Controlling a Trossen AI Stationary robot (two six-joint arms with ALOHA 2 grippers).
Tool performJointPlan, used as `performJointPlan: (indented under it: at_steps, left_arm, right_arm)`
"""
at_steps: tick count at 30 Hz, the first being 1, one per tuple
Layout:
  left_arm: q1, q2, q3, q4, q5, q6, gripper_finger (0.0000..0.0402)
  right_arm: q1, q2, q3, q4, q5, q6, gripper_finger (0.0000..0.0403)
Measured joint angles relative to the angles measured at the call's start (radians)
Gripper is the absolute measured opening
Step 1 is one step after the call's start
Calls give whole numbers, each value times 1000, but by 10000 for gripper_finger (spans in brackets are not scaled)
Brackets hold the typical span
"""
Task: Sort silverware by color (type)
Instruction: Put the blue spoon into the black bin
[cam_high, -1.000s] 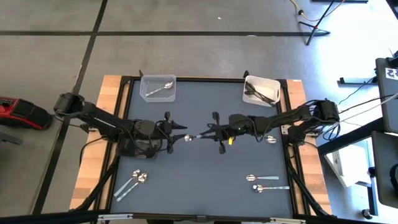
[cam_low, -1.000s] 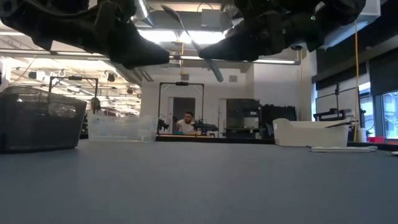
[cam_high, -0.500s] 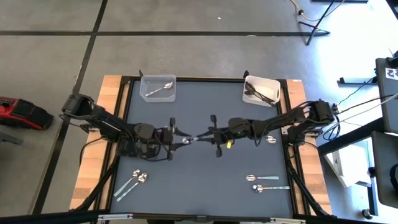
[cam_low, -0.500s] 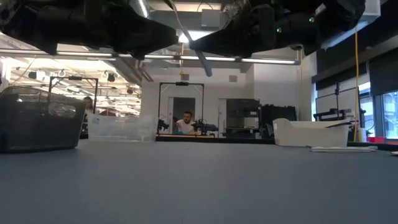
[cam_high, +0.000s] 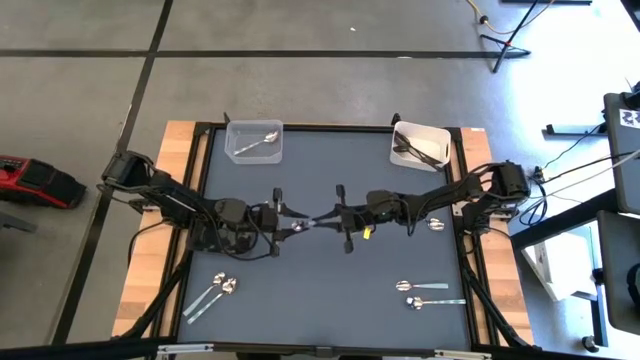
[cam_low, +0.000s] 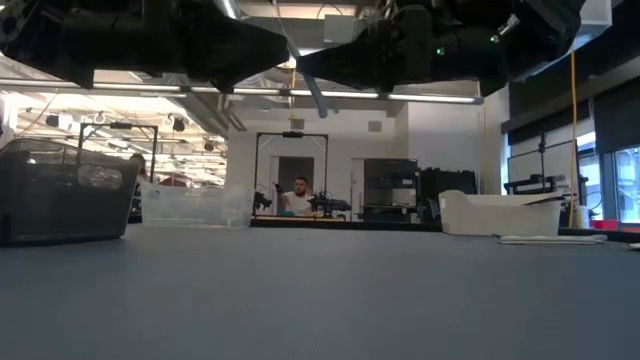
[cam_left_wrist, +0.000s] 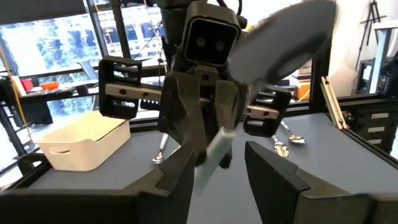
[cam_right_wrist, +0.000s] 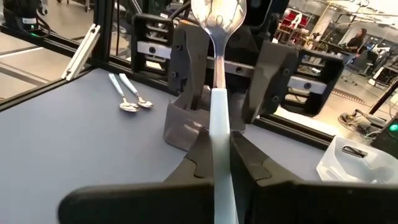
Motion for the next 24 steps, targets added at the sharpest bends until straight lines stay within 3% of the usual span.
performJointPlan:
  at_steps: [15, 24]
  left_arm:
    - [-4, 22, 20, -29, 0, -1, 132]
    - [-3, 21, 20, -27, 9, 0, 33]
  right_arm:
    - [7, 59, 44, 11, 23, 3, 9]
    - [8, 59, 44, 6, 20, 28, 39]
